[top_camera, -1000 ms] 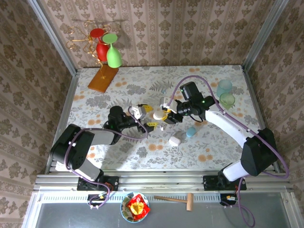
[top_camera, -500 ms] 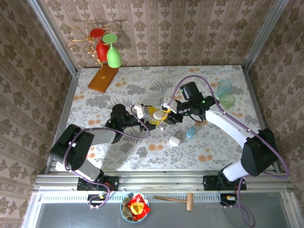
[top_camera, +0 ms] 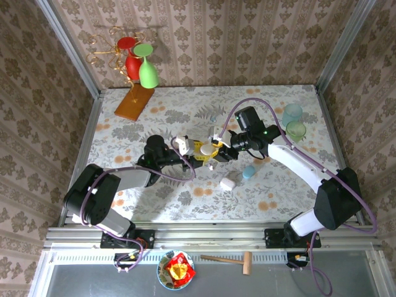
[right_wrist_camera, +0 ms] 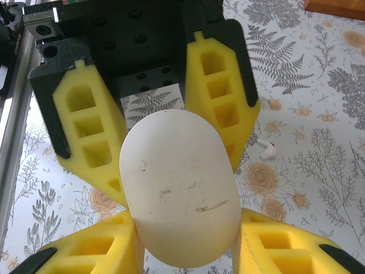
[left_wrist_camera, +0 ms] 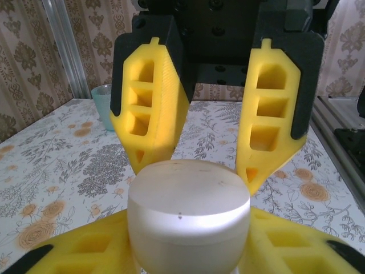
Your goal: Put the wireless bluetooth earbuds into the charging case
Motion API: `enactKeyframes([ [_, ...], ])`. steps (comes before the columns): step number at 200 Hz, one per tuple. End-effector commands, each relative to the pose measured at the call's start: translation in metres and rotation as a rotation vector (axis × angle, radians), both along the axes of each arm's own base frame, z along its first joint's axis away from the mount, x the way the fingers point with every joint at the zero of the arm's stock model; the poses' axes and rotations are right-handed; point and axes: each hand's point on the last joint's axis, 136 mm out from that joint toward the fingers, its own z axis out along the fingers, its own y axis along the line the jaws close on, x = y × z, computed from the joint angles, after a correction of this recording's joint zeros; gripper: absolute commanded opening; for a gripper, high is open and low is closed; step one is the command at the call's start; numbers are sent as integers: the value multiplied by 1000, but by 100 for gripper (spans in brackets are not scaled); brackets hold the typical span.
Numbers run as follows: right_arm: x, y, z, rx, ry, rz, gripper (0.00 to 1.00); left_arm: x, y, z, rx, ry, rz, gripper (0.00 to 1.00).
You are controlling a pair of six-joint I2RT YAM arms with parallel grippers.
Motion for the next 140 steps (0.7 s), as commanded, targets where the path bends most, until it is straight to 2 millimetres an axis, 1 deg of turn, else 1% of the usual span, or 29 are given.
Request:
enactKeyframes([
  [1, -13, 0, 5, 16, 24, 21, 38, -5, -2, 17, -22, -45, -28, 36],
  [43, -12, -1, 4, 5, 24, 15, 39, -8, -2, 20, -22, -45, -40, 27],
  [65, -12, -1, 5, 7, 25, 15, 39, -8, -2, 20, -17, -46, -42, 28],
  [77, -12, -1, 6, 11, 20, 17, 42, -8, -2, 20, -18, -47, -38, 27],
  [93, -12, 0, 10, 28, 14, 16, 58, -6, -1, 22, -32, -42, -26, 27],
  [113, -15, 0, 17, 62, 23, 21, 75, -4, 5, 29, -77, -30, -17, 27],
  [123, -16, 1, 22, 88, 23, 25, 85, -4, 8, 32, -94, -29, -17, 26],
  [129, -16, 1, 24, 108, 22, 24, 90, -4, 9, 33, -100, -23, -20, 26],
  [140, -15, 2, 30, 153, 25, 18, 94, -5, 11, 34, -108, -17, -23, 26],
])
